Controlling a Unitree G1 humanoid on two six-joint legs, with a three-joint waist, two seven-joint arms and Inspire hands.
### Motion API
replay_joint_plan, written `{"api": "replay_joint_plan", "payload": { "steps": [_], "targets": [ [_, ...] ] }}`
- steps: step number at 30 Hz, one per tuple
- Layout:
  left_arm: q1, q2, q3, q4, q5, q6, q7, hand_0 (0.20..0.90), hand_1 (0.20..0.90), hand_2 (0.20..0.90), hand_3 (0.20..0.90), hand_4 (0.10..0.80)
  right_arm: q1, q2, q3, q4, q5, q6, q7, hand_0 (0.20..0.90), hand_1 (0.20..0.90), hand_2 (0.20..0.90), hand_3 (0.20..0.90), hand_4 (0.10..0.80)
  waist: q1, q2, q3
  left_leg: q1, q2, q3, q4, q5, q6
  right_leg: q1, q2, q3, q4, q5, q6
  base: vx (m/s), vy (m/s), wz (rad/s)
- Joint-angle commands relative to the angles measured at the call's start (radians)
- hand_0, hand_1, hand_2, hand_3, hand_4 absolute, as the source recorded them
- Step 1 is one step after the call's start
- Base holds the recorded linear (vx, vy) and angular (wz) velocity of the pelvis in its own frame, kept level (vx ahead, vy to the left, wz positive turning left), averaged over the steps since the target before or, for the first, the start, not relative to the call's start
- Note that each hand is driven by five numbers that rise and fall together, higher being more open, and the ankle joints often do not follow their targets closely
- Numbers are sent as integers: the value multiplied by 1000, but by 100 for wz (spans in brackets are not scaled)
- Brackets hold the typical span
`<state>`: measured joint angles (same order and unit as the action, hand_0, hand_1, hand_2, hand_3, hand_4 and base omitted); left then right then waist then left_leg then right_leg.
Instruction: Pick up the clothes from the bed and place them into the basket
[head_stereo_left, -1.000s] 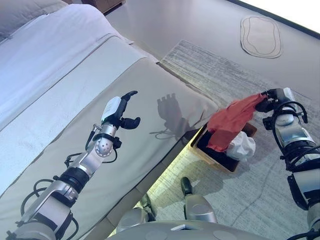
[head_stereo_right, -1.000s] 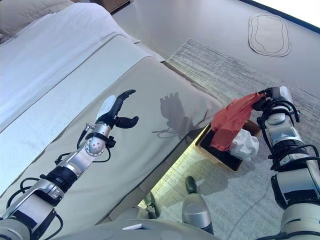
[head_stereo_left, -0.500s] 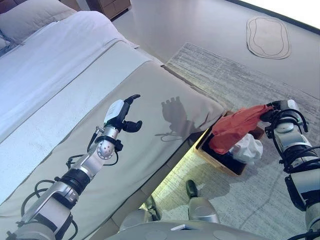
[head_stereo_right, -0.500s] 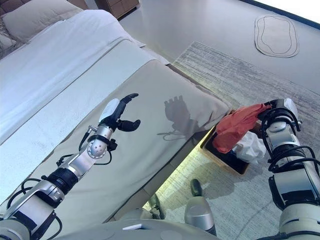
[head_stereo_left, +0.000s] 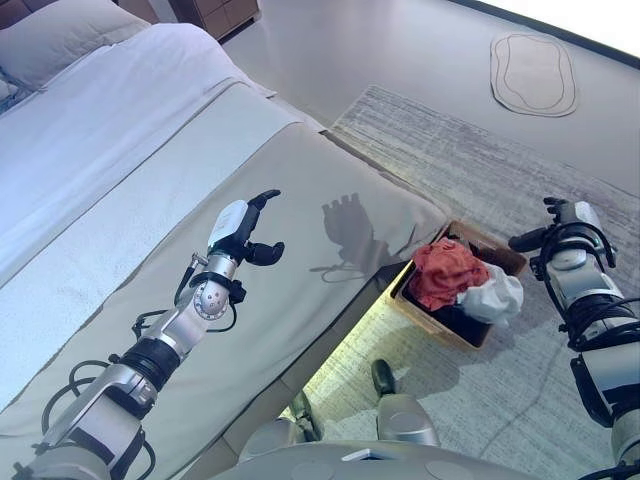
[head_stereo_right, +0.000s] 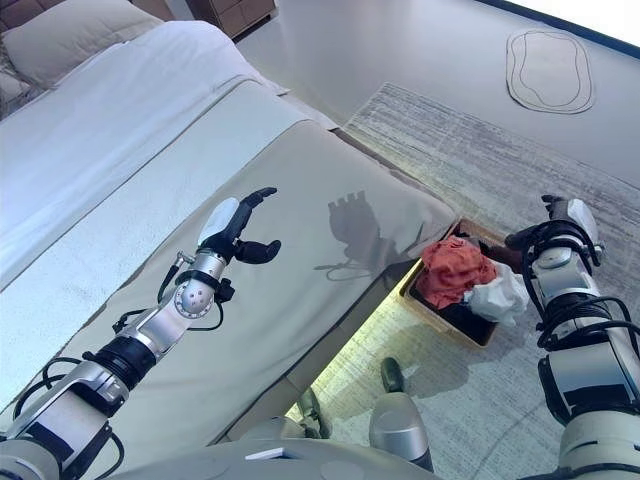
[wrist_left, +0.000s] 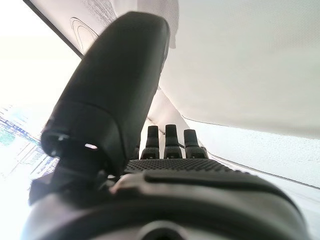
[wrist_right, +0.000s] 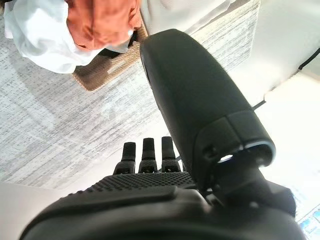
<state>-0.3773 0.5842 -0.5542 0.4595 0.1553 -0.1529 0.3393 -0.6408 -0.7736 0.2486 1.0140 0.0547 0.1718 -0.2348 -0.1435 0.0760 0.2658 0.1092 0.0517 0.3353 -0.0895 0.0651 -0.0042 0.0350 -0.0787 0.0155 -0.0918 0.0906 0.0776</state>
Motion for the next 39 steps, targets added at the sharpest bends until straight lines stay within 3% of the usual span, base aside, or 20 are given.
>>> {"api": "replay_joint_plan", "payload": {
  "steps": [1,8,15,25,30,35,39],
  "targets": [
    [-40,15,20,2,-13,-40,69,900,900,900,900,800,-50,-82,9,-31,-30,-31,-52,900,900,900,900,800,20,-31,-74,43,26,-36,2,-114,-43,-26,15,-37,5,-15,11,6,6,4],
    [-19,5,40,13,-12,-38,69,900,900,900,900,800,-42,-64,4,-27,-16,-45,-48,900,900,900,900,800,35,-45,-105,57,32,-44,2,-114,-44,1,16,-51,5,-24,6,25,9,2],
    [28,-62,64,73,0,-22,91,900,900,900,900,800,-5,-11,25,-102,-76,-106,-122,900,900,900,900,800,64,-63,-135,53,38,-80,2,-105,-47,25,12,-78,5,-35,-1,40,-7,10],
    [93,-157,56,166,22,-18,154,900,900,900,900,800,29,139,109,-152,-154,-135,-270,900,900,900,900,800,130,-60,-146,11,25,-163,2,-102,-41,28,-7,-129,5,-54,-7,-19,14,24],
    [133,-192,62,196,21,-16,164,900,900,900,900,800,132,225,104,-118,-179,-195,-242,900,900,900,900,800,156,-63,-165,9,19,-192,2,-106,-36,48,-17,-162,5,-66,-6,46,2,27],
    [194,-190,80,209,28,-36,144,900,900,900,900,800,240,290,133,-126,-251,-253,-322,900,900,900,900,800,194,-71,-183,0,9,-229,2,-107,-29,68,-25,-205,5,-75,-4,58,-38,30],
    [238,-175,99,208,37,-53,122,900,900,900,900,800,296,306,163,-190,-309,-250,-356,900,900,900,900,800,213,-72,-188,-9,5,-249,2,-102,-27,72,-30,-229,5,-78,2,24,-11,18]
  ]
}}
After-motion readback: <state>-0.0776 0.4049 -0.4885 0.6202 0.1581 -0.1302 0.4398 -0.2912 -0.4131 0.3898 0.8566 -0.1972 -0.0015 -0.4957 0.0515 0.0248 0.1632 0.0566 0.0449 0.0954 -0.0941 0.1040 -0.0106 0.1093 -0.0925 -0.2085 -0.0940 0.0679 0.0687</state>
